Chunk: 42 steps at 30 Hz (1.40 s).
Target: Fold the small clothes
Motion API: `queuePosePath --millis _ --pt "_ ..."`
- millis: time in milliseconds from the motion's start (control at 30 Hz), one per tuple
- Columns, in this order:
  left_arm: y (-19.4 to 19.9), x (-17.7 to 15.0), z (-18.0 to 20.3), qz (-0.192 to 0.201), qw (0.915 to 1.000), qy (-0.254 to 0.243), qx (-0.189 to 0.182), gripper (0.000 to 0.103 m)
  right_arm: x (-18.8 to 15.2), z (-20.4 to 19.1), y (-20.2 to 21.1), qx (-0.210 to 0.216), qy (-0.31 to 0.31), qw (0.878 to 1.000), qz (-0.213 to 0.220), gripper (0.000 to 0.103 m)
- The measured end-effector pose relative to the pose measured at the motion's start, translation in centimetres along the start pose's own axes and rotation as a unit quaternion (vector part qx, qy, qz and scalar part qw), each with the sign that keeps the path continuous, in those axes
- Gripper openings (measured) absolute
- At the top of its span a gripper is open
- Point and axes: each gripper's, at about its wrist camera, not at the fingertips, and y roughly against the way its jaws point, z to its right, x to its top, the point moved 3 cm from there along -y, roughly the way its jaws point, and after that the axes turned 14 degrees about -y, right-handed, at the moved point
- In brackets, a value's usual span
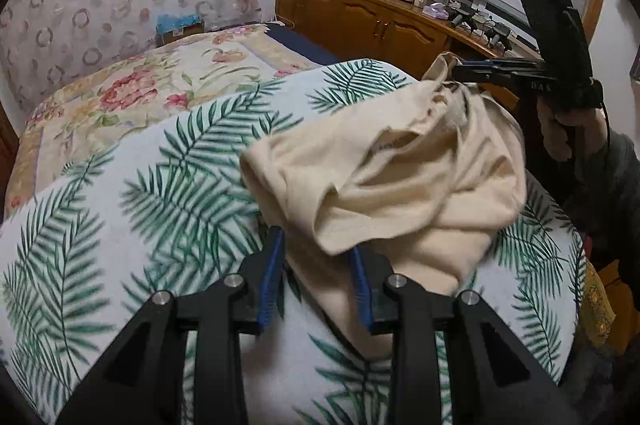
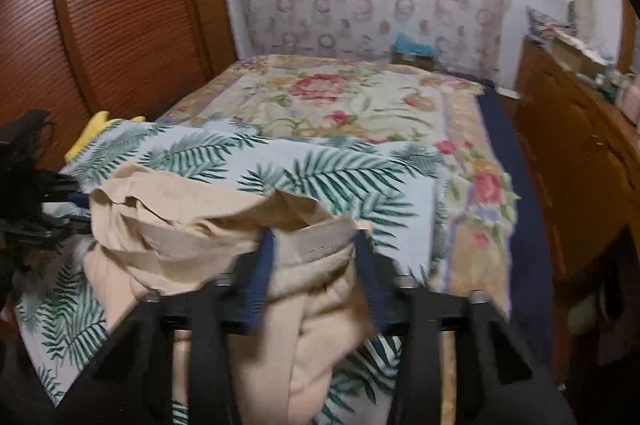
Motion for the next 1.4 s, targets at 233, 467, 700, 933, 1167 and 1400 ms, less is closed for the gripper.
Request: queuePosePath --millis 233,467,700,933,1167,1400 --pt "-0.5 2.1 -1.2 0.027 0.9996 0.001 -0.005 0.030 2.3 0.0 0.6 0.031 -0.003 0.999 0.035 0.001" --pt "-0.7 4.1 -4.1 0.060 0.9979 0.025 0.007 0.027 4.7 1.2 0.7 -0.030 -0.039 0.995 0.085 0.000" --pt "-0.4 4.0 -8.0 0.052 0.9937 0.066 0.073 0.025 5.3 4.0 -0.5 -0.143 -0.069 0.985 0.072 0.000" --pt "-0.3 2.4 -7.9 0.039 0.9954 0.068 0.056 0.026 4.1 4.1 0.8 -0.139 -0.078 0.986 0.054 0.043" --pt "-1.1 2.0 -5.0 0.020 0.9981 0.044 0.037 0.035 -0.3 1.2 0.0 -0.109 -0.057 0.992 -0.006 0.060" --pt "-2.8 1.7 -4.0 -0.001 0.9986 0.045 0.026 0.037 -2.9 2.0 -2.8 -0.103 -0.090 0.989 -0.050 0.060"
